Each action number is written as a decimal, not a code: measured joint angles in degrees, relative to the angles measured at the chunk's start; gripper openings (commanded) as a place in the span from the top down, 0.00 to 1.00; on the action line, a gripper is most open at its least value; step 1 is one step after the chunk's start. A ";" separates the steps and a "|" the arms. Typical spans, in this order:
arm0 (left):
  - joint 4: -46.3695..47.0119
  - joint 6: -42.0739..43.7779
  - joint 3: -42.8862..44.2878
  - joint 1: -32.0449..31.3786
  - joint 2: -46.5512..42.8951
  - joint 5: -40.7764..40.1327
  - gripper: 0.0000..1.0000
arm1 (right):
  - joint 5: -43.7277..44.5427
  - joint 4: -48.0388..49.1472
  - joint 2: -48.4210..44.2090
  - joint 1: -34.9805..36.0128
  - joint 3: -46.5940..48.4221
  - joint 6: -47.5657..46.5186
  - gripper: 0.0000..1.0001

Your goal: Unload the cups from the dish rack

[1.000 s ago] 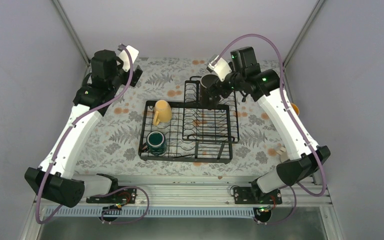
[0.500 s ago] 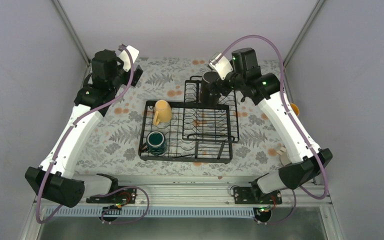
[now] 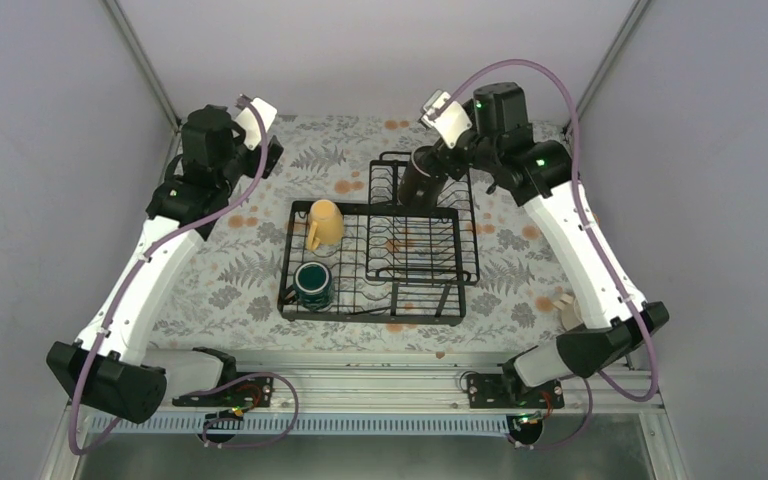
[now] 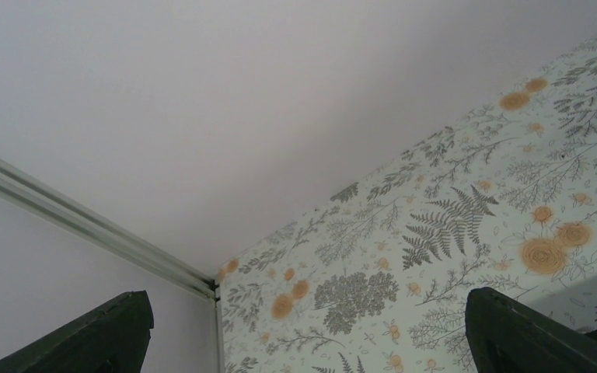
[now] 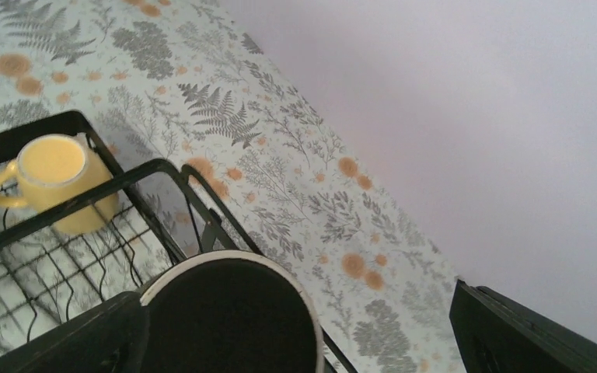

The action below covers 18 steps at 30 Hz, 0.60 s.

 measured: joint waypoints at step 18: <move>6.45 4.00 -6.38 0.00 -1.33 -2.10 0.00 | -15.15 -22.29 -14.62 1.33 1.25 -54.73 0.01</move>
